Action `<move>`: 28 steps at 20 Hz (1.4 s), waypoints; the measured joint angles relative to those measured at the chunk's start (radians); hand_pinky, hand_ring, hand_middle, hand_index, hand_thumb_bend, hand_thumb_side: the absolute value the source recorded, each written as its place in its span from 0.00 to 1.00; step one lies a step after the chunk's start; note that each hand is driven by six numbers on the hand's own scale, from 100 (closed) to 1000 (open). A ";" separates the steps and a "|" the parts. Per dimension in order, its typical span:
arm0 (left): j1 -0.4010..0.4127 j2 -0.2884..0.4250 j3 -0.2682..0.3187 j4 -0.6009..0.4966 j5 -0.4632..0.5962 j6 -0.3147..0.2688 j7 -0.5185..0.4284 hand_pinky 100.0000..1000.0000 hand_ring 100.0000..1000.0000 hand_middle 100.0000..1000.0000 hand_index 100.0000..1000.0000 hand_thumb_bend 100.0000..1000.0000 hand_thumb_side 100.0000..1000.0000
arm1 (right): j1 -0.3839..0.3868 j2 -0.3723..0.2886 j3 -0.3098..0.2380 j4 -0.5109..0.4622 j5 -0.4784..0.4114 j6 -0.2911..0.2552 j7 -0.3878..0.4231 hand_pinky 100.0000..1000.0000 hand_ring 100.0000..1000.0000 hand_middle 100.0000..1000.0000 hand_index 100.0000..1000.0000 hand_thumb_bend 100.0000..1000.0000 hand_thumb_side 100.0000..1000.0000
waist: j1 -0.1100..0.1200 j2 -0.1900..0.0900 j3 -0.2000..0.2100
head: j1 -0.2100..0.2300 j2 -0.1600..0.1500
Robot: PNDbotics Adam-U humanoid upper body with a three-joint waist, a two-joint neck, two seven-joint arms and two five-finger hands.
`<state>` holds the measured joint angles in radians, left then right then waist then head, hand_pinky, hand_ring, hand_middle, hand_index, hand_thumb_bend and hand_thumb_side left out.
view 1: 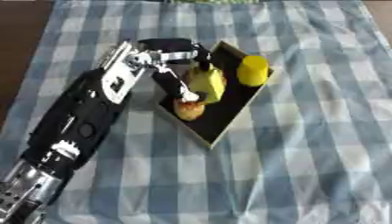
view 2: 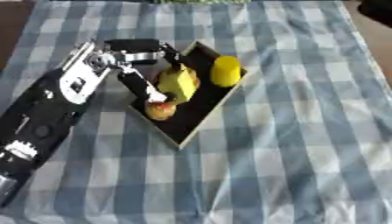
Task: Pick up objects on the table and place them in the box.
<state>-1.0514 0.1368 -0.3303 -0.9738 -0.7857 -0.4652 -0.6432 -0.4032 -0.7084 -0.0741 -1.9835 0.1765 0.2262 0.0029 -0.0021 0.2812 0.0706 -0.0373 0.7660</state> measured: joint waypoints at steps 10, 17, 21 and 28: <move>0.015 0.026 0.041 -0.168 0.059 -0.041 0.041 0.90 0.86 0.80 0.94 0.26 0.48 | 0.018 0.000 -0.012 0.000 0.000 0.010 -0.010 0.88 0.99 0.61 0.76 0.00 0.43 | 0.000 0.000 0.006 | -0.002 0.000; 0.013 0.084 0.091 -0.376 0.306 0.054 -0.054 0.87 0.82 0.76 0.92 0.10 0.56 | 0.026 0.000 -0.018 0.000 -0.002 0.014 -0.015 0.88 0.99 0.61 0.76 0.00 0.43 | 0.000 -0.001 0.012 | -0.009 0.000; 0.031 0.116 0.147 -0.469 0.401 0.115 -0.032 0.83 0.77 0.70 0.86 0.00 0.41 | 0.030 0.000 -0.019 0.000 -0.003 0.013 -0.019 0.88 0.99 0.61 0.76 0.00 0.43 | 0.000 -0.001 0.017 | -0.011 0.000; 0.154 0.250 0.264 -0.702 0.617 0.280 0.303 0.81 0.74 0.67 0.82 0.00 0.39 | 0.046 0.000 -0.039 0.000 -0.003 -0.001 -0.045 0.87 0.99 0.61 0.76 0.00 0.43 | 0.000 -0.001 0.034 | -0.027 0.000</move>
<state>-0.8971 0.3866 -0.0665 -1.6761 -0.1688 -0.1849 -0.3397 -0.3576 -0.7087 -0.1134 -1.9835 0.1732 0.2257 -0.0423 -0.0021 0.2799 0.1041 -0.0644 0.7660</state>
